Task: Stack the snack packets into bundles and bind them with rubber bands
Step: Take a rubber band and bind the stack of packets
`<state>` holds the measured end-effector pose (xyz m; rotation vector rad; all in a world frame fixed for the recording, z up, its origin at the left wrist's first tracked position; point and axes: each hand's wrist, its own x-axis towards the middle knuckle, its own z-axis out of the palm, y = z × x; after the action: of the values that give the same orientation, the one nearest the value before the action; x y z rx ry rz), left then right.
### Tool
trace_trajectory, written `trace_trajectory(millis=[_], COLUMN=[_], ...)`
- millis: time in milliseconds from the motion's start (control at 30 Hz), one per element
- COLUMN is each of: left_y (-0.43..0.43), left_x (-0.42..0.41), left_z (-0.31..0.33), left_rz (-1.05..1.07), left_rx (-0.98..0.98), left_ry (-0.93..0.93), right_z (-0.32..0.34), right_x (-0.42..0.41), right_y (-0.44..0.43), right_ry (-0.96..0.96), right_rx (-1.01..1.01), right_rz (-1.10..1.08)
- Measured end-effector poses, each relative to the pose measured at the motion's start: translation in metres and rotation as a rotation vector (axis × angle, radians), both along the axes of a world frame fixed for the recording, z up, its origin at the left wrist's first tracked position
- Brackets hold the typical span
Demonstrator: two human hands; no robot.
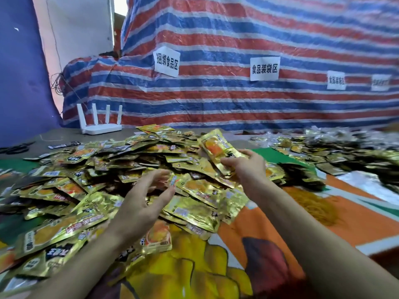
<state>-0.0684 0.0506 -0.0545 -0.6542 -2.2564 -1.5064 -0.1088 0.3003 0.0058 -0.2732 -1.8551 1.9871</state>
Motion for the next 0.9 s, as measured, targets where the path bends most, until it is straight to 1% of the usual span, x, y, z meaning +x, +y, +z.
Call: trace_trajectory(millis=[67, 133, 200, 300, 433, 567, 600, 667, 733, 767, 800, 833, 867, 900], left_y=[0.002, 0.003, 0.002, 0.002, 0.001, -0.002, -0.003, -0.005, -0.008, -0.011, -0.013, -0.016, -0.019, -0.021], left_x=[0.002, 0.003, 0.002, -0.002, -0.003, -0.006, -0.008, -0.01, -0.013, -0.014, -0.014, -0.015, -0.016, -0.017], left_z=[0.0, -0.001, -0.001, -0.001, -0.001, -0.001, -0.001, -0.002, -0.002, -0.002, -0.001, 0.0, 0.001, 0.001], left_rz=[0.02, 0.019, 0.022, 0.03, 0.036, 0.054, 0.062, 0.079, 0.101, 0.117, 0.138, 0.162, 0.187, 0.207], left_rx=[-0.044, -0.059, -0.069, -0.074, -0.086, -0.098, -0.101, -0.122, -0.162, -0.174, -0.183, -0.193, -0.21, -0.237], left_ry=[0.073, 0.106, 0.115, 0.138, 0.156, 0.155, 0.159, 0.156, 0.141, 0.132, 0.121, 0.108, 0.093, 0.075], right_z=[0.004, 0.006, 0.006, -0.001, -0.022, -0.037, -0.037, -0.036, -0.032, -0.03, -0.026, -0.021, -0.017, -0.014], right_x=[-0.013, -0.024, -0.035, -0.052, -0.068, -0.069, -0.068, -0.066, -0.061, -0.059, -0.055, -0.048, -0.04, -0.03], right_y=[0.034, 0.064, 0.09, 0.117, 0.132, 0.13, 0.129, 0.12, 0.101, 0.089, 0.074, 0.058, 0.041, 0.025], right_ry=[0.022, 0.024, 0.018, -0.081, -0.33, -0.554, -0.571, -0.529, -0.406, -0.316, -0.211, -0.106, -0.042, -0.027], right_rx=[0.151, 0.314, 0.447, 0.551, 0.715, 0.961, 0.998, 1.05, 1.131, 1.175, 1.202, 1.18, 1.125, 1.08], right_rz=[-0.21, -0.411, -0.515, -0.579, -0.595, -0.682, -0.709, -0.737, -0.715, -0.666, -0.564, -0.395, -0.174, 0.057])
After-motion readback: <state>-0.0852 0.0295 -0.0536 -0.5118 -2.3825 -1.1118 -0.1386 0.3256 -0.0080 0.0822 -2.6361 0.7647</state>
